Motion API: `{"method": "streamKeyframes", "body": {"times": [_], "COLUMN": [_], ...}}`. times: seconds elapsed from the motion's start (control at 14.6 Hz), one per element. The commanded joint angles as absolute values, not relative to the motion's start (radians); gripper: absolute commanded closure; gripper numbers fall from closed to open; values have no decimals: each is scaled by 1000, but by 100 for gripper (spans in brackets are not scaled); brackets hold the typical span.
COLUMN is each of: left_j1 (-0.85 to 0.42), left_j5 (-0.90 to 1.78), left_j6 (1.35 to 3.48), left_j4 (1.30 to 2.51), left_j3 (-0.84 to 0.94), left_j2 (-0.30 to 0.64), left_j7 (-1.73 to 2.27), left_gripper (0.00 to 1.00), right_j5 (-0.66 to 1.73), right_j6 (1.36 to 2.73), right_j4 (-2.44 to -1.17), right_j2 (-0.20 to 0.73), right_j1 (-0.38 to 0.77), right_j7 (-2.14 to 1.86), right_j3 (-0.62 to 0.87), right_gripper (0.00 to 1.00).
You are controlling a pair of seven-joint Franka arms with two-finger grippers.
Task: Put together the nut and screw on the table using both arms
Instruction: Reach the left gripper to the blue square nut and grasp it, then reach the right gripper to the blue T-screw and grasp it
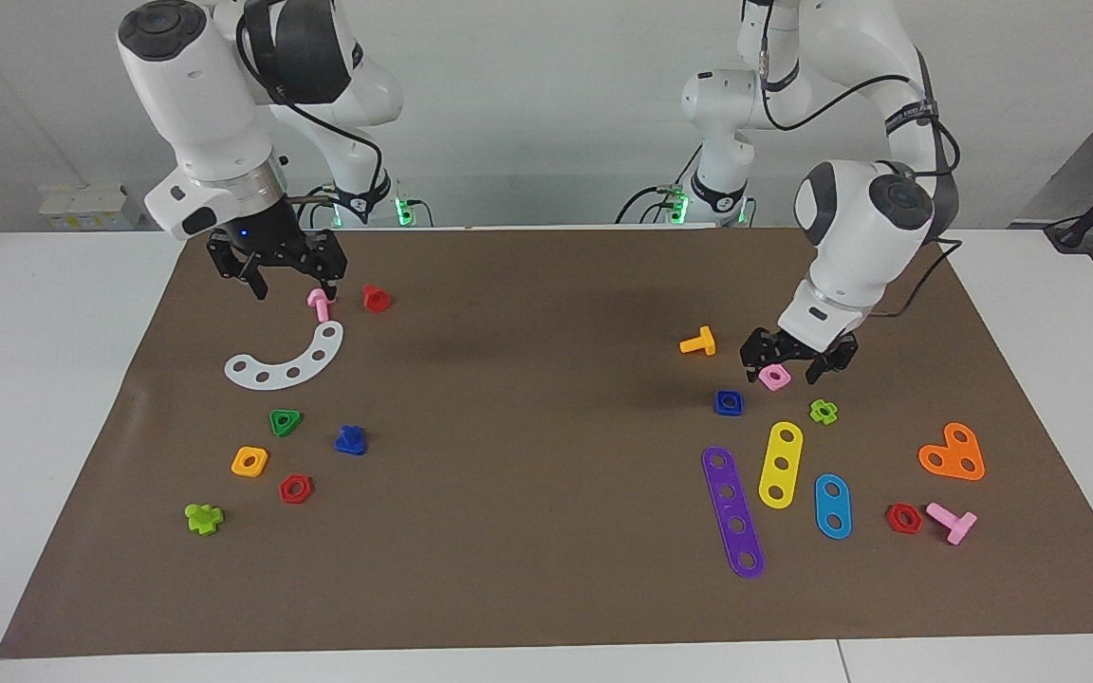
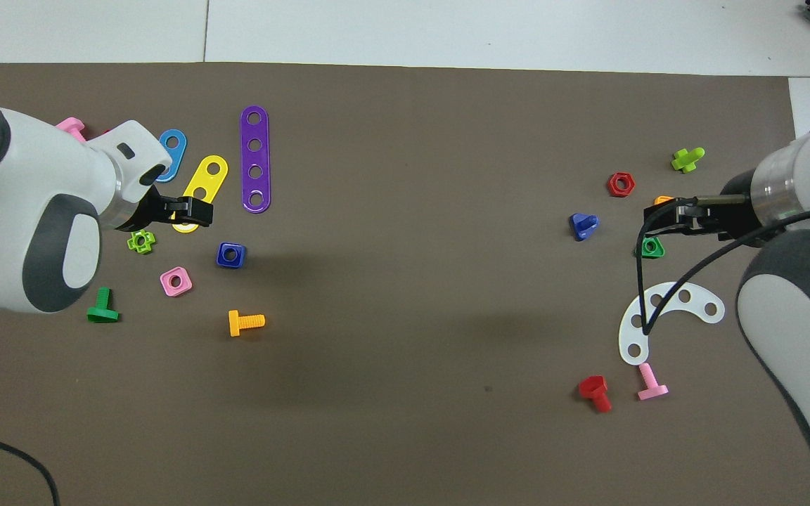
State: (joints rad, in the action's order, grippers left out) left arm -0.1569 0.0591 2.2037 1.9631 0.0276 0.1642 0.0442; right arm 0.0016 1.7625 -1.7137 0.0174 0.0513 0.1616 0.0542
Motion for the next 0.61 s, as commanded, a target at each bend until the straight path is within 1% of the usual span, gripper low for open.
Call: {"method": "streamKeyframes", "body": {"times": [0.0,0.27,0.55], "left_j1": [-199,-229,-221], "left_j5": [71,71,71], "left_j6": [2333,2416,2441], "left_j4": [2022,2055,2100], "left_j3": [18,17,17], "left_j2": [204,271,268], "left_j7": [40,-31,-86], "left_gripper": [0,0,1], "right_j5": [12,-20,-51], "right_j6": [1834,1948,2090], "right_j4": [-1727,-1732,-1749], "right_j2": [72,185,291], "right_j1": [44,46,57], "right_j7": [141,143,146], "right_j3": [57,57,57], "right_gripper": [4,4,5]}}
